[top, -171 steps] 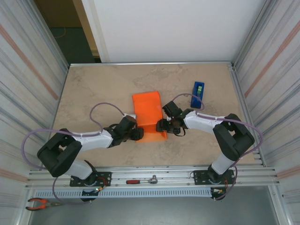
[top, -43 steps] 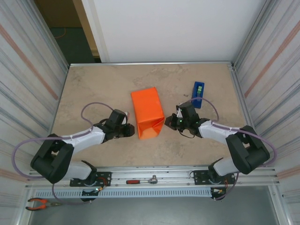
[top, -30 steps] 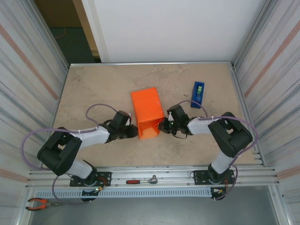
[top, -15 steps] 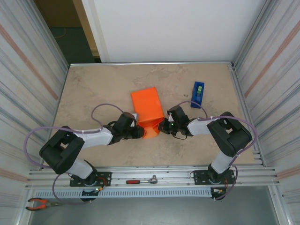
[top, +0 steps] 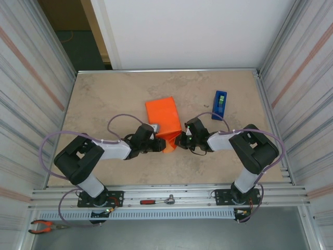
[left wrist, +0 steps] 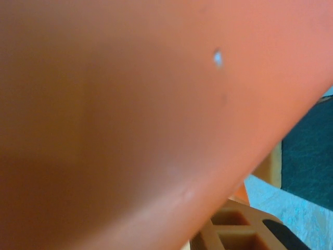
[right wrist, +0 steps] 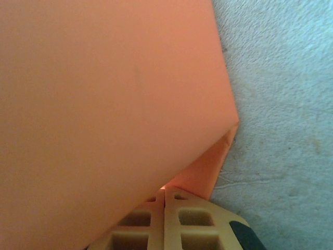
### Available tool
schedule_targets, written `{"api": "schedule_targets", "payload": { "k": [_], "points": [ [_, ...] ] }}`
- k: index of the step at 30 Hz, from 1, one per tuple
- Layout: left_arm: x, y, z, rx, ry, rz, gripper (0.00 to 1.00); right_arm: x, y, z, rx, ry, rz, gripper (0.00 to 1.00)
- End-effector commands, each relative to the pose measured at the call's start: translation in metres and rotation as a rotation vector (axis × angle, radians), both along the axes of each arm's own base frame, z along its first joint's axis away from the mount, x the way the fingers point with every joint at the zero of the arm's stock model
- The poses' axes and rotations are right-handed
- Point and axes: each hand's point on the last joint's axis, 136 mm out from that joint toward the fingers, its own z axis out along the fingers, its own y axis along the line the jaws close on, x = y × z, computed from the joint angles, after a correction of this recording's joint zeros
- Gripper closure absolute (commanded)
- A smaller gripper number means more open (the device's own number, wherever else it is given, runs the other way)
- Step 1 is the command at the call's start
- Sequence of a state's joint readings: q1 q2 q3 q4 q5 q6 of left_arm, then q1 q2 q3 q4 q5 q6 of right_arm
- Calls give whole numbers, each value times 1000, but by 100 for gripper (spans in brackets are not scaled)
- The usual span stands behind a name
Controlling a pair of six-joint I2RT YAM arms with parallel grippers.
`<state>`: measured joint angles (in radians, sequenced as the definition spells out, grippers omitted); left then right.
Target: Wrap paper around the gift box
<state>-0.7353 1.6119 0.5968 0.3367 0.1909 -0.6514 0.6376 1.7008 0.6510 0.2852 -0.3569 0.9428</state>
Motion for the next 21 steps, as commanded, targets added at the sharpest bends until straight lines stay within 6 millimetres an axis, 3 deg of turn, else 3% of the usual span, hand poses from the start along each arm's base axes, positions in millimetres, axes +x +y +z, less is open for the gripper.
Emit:
{"api": "schedule_targets", "payload": {
  "k": [1, 7, 16, 18, 21],
  "points": [
    [14, -18, 19, -54, -80, -21, 74, -19, -6, -27, -77, 92, -1, 100],
    [19, -21, 16, -48, -106, -14, 75, -21, 0, -28, -81, 95, 8, 100],
    [4, 6, -21, 59, -64, 17, 76, -23, 4, -25, -75, 103, 5, 100],
    [2, 8, -19, 62, -74, 7, 74, -22, 4, -20, -68, 97, 1, 100],
    [3, 7, 1, 29, -99, -26, 69, -20, 5, -11, -61, 82, 4, 100]
  ]
}}
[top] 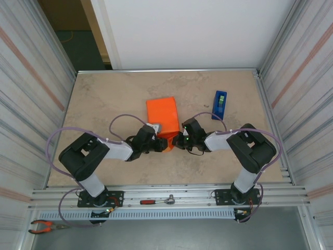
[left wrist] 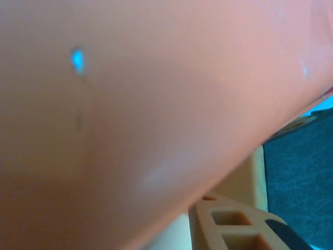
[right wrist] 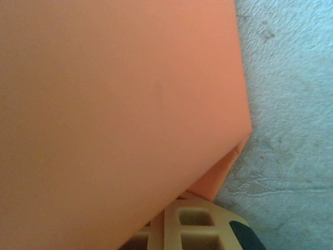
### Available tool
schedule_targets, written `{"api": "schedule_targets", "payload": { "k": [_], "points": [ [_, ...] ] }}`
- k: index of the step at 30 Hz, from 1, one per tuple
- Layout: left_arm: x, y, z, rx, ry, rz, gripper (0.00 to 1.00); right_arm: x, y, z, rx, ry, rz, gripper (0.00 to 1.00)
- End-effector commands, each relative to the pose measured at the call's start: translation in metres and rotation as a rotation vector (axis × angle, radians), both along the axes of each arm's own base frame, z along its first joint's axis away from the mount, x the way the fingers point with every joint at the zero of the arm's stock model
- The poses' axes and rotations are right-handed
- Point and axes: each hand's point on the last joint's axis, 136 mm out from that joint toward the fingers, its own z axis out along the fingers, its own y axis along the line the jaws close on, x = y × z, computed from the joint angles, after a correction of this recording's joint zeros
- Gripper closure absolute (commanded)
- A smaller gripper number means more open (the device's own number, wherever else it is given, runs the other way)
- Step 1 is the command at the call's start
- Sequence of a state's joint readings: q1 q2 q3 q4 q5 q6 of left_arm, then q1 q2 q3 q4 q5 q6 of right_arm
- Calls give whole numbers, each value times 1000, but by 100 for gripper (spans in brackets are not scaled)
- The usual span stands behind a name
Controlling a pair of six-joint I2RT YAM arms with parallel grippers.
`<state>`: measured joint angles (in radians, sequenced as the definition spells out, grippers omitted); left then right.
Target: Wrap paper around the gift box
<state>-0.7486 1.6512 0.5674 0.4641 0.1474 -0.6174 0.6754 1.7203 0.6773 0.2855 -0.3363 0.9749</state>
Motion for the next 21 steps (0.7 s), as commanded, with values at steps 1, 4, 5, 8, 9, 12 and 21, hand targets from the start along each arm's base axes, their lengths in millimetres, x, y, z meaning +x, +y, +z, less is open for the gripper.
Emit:
{"api": "schedule_targets", "payload": {
  "k": [1, 4, 5, 8, 9, 12, 21],
  "points": [
    [-3, 10, 14, 13, -26, -33, 67, -17, -6, -7, -57, 68, 4, 100],
    [0, 8, 48, -46, -66, -59, 62, -14, -5, 6, -50, 44, 14, 100],
    [1, 9, 62, -76, -79, -64, 62, -14, -5, 11, -50, 35, 19, 100],
    [6, 15, 98, -142, -120, -58, 60, -12, -4, 25, -50, 5, 30, 100],
    [8, 19, 107, -152, -126, -52, 60, -11, -4, 29, -53, -3, 33, 100],
    [14, 27, 125, -166, -139, -45, 60, -7, -4, 34, -61, -19, 37, 100],
    [19, 38, 123, -120, -138, -33, 60, 9, 8, 29, -51, -20, 31, 100]
  ]
}}
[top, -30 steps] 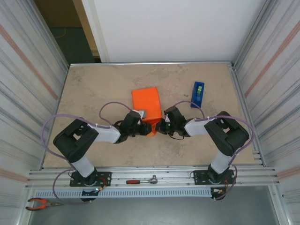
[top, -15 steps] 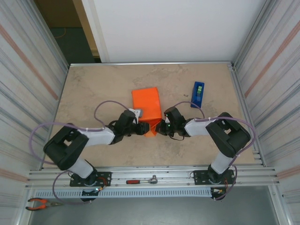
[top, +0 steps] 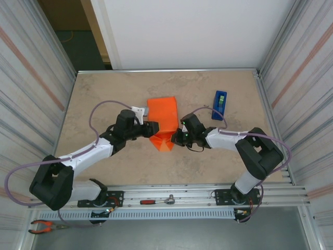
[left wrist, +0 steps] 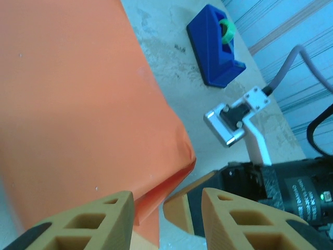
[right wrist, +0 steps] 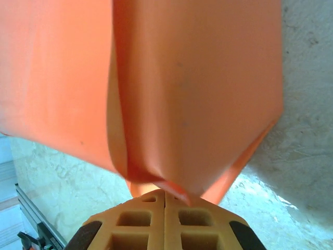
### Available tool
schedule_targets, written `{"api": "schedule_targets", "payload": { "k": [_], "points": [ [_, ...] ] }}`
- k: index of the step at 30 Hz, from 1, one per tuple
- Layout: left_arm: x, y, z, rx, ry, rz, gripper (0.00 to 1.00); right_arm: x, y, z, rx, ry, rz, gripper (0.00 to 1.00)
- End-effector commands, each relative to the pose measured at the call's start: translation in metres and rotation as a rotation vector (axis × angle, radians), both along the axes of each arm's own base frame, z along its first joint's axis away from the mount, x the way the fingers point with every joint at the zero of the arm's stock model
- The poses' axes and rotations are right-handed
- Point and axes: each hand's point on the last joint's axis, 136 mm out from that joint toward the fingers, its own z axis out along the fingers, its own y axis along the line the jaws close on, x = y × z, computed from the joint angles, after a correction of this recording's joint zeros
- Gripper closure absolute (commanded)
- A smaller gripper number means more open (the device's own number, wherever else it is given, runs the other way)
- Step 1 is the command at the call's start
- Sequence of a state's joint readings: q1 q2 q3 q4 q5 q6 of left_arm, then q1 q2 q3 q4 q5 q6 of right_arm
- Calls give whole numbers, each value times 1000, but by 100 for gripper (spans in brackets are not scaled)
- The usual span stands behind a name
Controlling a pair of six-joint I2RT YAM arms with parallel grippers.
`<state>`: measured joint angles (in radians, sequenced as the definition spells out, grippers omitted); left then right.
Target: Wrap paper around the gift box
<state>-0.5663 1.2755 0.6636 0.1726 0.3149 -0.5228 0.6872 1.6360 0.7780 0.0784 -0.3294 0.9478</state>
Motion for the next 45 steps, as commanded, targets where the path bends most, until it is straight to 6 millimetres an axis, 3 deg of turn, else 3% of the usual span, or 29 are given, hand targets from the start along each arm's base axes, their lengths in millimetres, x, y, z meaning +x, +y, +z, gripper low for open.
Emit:
{"api": "schedule_targets", "payload": {
  "k": [1, 10, 16, 25, 31, 39, 45],
  "points": [
    [-5, 2, -6, 23, 13, -24, 61, 10, 3, -8, -29, -14, 5, 100],
    [-1, 0, 0, 67, 3, -48, 54, 28, 1, -38, -21, 13, -16, 100],
    [11, -4, 11, 117, -29, -66, 43, 27, 2, -33, 13, 17, 28, 100],
    [46, -6, 17, 214, -63, -30, 35, 7, 3, -12, 22, -30, 81, 100],
    [70, -3, 20, 265, -77, -18, 30, -3, 1, -22, -4, -16, 94, 100],
    [105, 15, 0, 354, -38, -6, 27, -10, 7, -47, -36, 27, 112, 100],
    [115, 23, -24, 449, -16, -48, 25, -13, 0, -58, -93, 31, 124, 100]
  ]
}}
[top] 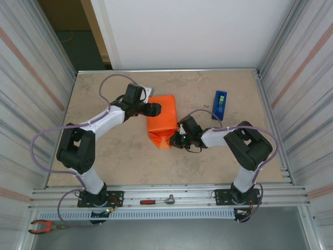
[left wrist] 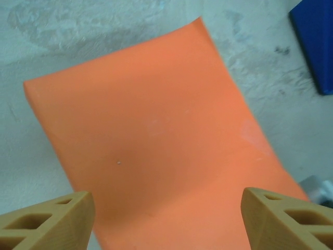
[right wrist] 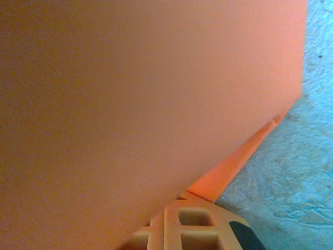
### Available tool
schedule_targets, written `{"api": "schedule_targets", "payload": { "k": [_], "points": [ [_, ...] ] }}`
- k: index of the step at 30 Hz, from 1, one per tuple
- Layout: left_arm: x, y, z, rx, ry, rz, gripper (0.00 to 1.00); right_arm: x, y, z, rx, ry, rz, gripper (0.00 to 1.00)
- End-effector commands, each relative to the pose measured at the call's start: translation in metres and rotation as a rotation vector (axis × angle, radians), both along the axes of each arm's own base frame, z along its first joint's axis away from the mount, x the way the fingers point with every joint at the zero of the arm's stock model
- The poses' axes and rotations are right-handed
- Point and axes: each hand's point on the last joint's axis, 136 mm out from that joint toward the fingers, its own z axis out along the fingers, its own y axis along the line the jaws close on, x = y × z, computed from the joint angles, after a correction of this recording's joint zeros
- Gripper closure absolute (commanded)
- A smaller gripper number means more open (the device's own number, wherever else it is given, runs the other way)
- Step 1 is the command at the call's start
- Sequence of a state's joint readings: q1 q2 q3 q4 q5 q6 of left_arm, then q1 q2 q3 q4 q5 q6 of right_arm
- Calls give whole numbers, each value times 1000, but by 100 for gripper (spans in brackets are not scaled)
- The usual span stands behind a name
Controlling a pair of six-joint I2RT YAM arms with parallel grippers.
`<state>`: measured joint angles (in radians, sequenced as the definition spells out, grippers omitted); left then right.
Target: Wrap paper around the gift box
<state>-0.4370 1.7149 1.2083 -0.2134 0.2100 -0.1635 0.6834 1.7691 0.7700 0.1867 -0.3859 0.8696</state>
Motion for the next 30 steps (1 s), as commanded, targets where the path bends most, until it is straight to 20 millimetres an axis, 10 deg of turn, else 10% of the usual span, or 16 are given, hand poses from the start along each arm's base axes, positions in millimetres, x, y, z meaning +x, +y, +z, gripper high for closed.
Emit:
{"api": "schedule_targets", "payload": {
  "k": [1, 11, 22, 30],
  "points": [
    [0, 4, -6, 70, -3, -50, 25, -11, -8, -24, -92, 25, 39, 100],
    [-24, 15, -37, 63, 76, 3, 25, -3, -6, -13, -76, 5, 75, 100],
    [-53, 16, -36, 21, 71, 48, 25, 0, -23, 42, -35, -69, 39, 100],
    [-51, 12, 29, -85, -60, 54, 19, -15, -55, 46, -89, -54, -47, 54]
  ]
}}
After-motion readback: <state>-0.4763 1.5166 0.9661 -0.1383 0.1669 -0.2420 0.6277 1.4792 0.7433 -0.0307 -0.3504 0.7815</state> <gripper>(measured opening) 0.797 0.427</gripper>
